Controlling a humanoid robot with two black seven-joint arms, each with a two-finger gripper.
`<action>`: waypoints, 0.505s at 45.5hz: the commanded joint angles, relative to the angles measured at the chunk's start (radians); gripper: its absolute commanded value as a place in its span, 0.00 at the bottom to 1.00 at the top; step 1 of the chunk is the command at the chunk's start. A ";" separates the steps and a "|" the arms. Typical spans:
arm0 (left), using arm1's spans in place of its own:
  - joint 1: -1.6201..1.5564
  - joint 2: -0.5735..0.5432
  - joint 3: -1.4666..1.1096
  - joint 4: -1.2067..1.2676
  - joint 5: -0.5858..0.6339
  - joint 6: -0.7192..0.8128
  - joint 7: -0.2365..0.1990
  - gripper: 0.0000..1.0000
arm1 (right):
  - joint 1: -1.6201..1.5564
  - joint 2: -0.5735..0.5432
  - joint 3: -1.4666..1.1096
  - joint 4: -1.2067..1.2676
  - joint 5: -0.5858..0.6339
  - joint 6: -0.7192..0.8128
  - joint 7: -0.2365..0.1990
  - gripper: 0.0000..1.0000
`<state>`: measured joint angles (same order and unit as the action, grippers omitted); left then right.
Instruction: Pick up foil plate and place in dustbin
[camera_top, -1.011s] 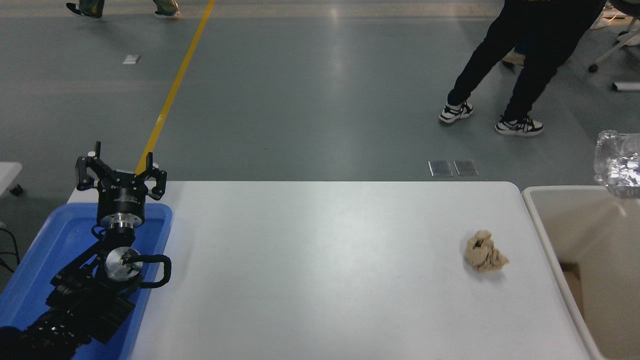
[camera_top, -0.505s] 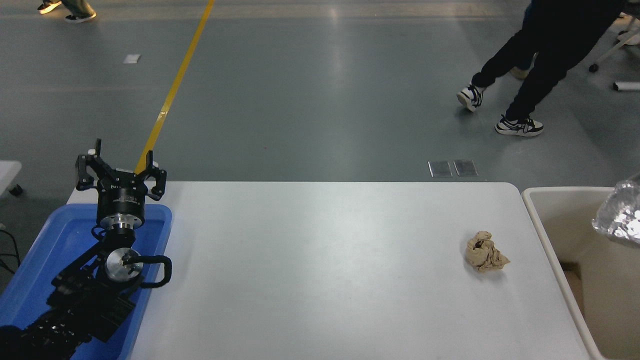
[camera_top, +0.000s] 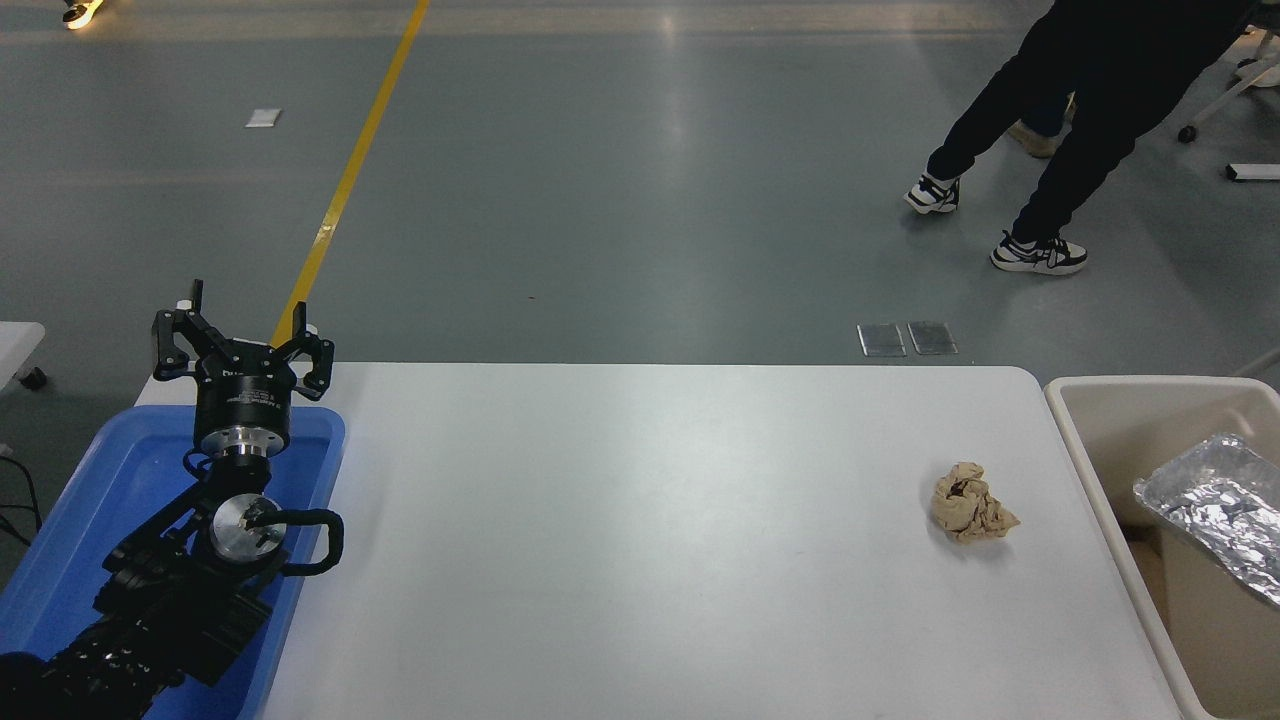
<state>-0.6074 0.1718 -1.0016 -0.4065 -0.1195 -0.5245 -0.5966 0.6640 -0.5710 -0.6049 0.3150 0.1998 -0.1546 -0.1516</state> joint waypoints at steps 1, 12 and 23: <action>0.000 0.000 0.000 0.000 0.000 0.000 0.000 0.99 | -0.009 0.016 0.016 -0.007 0.015 -0.002 0.000 1.00; 0.000 0.000 0.000 0.000 0.001 0.000 0.000 0.99 | 0.138 -0.089 0.001 0.068 -0.083 0.013 0.001 1.00; 0.000 0.000 0.000 0.000 0.003 -0.002 0.001 0.99 | 0.593 -0.331 -0.127 0.600 -0.538 0.032 -0.005 1.00</action>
<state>-0.6075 0.1718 -1.0017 -0.4065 -0.1176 -0.5247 -0.5967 0.8989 -0.7165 -0.6266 0.5203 -0.0027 -0.1427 -0.1506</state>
